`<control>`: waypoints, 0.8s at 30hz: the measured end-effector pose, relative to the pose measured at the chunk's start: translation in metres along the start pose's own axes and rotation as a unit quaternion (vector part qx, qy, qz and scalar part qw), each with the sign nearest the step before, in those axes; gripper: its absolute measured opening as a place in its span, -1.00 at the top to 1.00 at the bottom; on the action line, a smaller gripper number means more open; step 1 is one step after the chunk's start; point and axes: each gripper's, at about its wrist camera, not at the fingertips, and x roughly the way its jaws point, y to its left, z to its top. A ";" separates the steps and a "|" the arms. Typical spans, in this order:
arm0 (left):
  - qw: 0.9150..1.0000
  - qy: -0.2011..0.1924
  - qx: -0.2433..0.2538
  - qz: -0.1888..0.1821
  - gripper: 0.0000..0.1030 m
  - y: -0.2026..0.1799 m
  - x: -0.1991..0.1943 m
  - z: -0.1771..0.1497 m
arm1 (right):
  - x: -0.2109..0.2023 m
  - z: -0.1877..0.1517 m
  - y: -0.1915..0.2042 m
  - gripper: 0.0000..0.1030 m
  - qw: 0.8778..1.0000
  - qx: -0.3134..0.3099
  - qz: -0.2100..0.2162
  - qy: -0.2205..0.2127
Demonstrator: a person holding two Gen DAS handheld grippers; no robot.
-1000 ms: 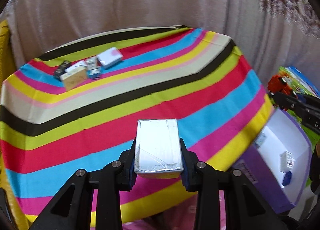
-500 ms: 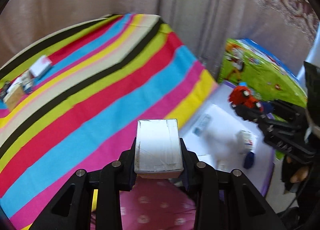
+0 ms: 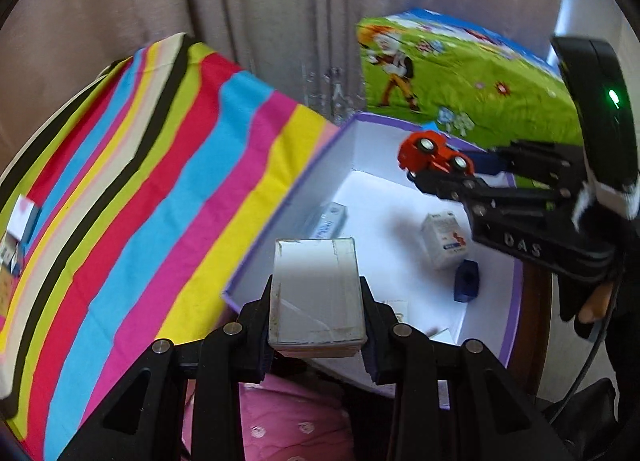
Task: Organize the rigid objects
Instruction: 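Open both tools over the bin to drop the truck and box, then move both open tools back over the boxes on the table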
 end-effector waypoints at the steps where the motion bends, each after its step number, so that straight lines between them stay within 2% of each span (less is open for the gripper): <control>1: 1.000 0.001 0.006 -0.002 0.30 -0.004 0.002 0.002 | 0.000 0.000 -0.002 0.28 1.000 0.004 -0.002 0.001; 10: 0.999 -0.001 0.046 -0.028 0.30 -0.034 0.015 0.014 | -0.002 -0.004 -0.029 0.28 0.999 0.018 -0.036 0.012; 15: 0.998 -0.016 0.035 -0.059 0.28 -0.030 0.012 0.015 | 0.001 -0.002 -0.037 0.27 0.998 0.030 -0.046 0.028; 16: 0.996 -0.023 0.028 -0.076 0.13 -0.027 0.010 0.015 | 0.003 -0.002 -0.038 0.12 0.998 0.035 -0.046 0.037; 17: 0.995 -0.029 0.023 -0.088 -0.05 -0.024 0.008 0.014 | 0.005 -0.001 -0.038 -0.21 0.997 0.038 -0.050 0.045; 18: 0.994 -0.036 0.018 -0.098 -0.48 -0.022 0.006 0.013 | 0.006 0.000 -0.038 -0.35 0.996 0.040 -0.058 0.051; 19: 0.994 -0.047 0.016 -0.101 -0.70 -0.019 0.002 0.011 | 0.006 0.001 -0.037 -0.44 0.996 0.040 -0.064 0.050; 22: 0.993 -0.074 0.008 -0.087 -0.70 -0.008 -0.004 0.006 | 0.005 0.009 -0.027 -0.45 0.996 0.033 -0.070 0.044; 24: 0.994 -0.086 -0.006 -0.066 -0.70 0.011 -0.007 0.002 | 0.007 0.016 -0.014 -0.45 0.997 0.024 -0.059 0.042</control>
